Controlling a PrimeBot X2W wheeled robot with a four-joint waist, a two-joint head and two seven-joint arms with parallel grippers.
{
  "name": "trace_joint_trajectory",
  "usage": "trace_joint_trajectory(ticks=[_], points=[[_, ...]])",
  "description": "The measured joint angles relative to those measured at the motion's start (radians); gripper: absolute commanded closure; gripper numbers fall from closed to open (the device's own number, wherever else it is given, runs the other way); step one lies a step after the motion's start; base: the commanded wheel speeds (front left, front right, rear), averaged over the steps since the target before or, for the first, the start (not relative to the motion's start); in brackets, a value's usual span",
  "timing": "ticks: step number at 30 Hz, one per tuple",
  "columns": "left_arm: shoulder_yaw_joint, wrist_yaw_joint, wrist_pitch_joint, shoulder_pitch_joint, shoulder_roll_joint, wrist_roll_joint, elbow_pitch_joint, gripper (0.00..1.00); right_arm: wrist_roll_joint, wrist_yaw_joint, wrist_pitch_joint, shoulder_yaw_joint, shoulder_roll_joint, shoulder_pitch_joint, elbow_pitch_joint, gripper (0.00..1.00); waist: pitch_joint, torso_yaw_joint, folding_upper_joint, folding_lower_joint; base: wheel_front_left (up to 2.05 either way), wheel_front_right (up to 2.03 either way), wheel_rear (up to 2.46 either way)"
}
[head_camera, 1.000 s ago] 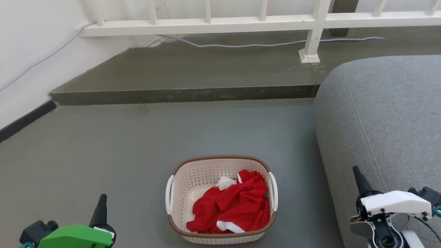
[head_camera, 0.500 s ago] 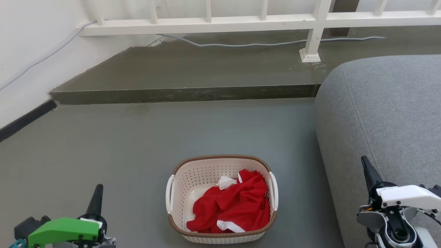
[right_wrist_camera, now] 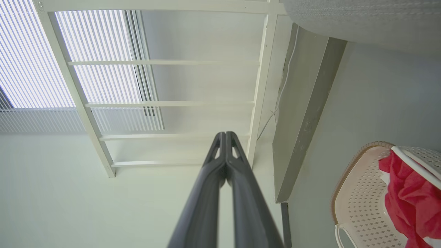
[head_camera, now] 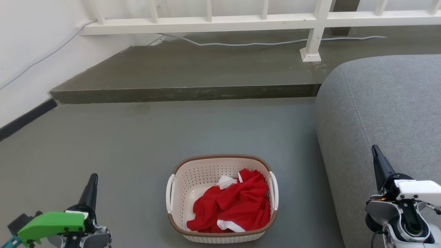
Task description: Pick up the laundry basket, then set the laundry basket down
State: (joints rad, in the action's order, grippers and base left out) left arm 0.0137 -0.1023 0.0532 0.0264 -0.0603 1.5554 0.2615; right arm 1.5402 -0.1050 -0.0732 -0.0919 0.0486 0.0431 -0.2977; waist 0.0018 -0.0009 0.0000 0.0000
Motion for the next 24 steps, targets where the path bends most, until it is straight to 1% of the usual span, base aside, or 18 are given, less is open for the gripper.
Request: trace_joint_trajectory(ticks=[7,24], points=[[0.017,-0.018,0.017,0.020,0.000,0.078,0.009,1.00,0.071,-0.011,-0.017,-0.026,0.000,0.012,0.006,1.00,0.001,0.001,0.0000,0.0000,0.00,0.00,0.00],[0.018,-0.018,0.018,0.021,0.000,0.078,0.015,1.00,0.071,-0.012,-0.024,-0.027,0.000,0.012,0.007,1.00,0.001,0.001,0.0000,0.0000,0.00,0.00,0.00]])
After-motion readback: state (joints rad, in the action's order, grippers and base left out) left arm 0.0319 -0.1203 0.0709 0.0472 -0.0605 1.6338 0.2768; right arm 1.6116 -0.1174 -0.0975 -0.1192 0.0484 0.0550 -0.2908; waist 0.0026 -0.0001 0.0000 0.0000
